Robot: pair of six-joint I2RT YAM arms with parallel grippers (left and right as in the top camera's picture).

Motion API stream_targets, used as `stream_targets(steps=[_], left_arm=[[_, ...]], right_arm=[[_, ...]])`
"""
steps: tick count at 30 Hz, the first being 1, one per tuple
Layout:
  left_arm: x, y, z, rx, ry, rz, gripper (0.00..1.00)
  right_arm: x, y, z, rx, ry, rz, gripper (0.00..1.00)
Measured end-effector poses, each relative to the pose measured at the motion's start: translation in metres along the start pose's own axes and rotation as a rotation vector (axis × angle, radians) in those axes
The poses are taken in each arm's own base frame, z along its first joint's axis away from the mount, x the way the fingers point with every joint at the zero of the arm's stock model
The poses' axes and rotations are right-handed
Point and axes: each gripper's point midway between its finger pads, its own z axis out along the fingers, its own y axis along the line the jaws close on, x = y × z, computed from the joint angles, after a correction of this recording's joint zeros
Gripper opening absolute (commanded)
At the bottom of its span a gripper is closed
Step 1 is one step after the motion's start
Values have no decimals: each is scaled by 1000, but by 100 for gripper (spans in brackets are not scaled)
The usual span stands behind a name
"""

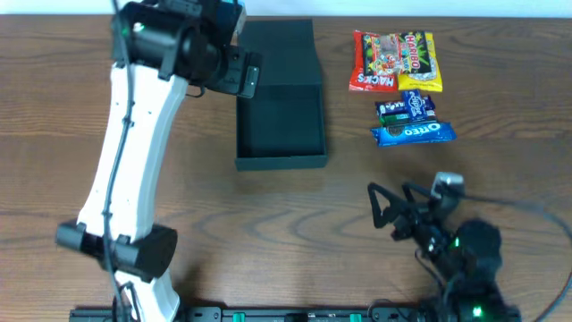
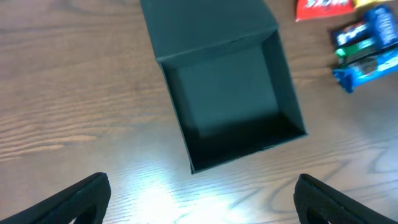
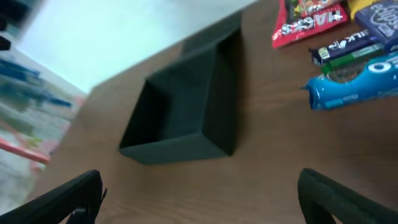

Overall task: Pack container
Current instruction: 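Move the right gripper toward the snacks beside the box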

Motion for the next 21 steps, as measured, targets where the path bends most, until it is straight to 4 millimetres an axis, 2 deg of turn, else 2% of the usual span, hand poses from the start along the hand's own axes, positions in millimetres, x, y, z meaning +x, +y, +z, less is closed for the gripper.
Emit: stream_targets(steps=[7, 12, 15, 21], left_arm=[[6, 8, 69, -21, 158, -12, 95], [13, 12, 103, -27, 237, -20, 95], [18, 16, 121, -31, 279, -27, 95], [30, 22, 152, -10, 362, -52, 95]], right_arm=[[-42, 11, 28, 78, 153, -101, 99], [-61, 9, 61, 100, 245, -173, 99], [-59, 4, 81, 81, 291, -194, 99], [-42, -12, 116, 53, 368, -202, 99]])
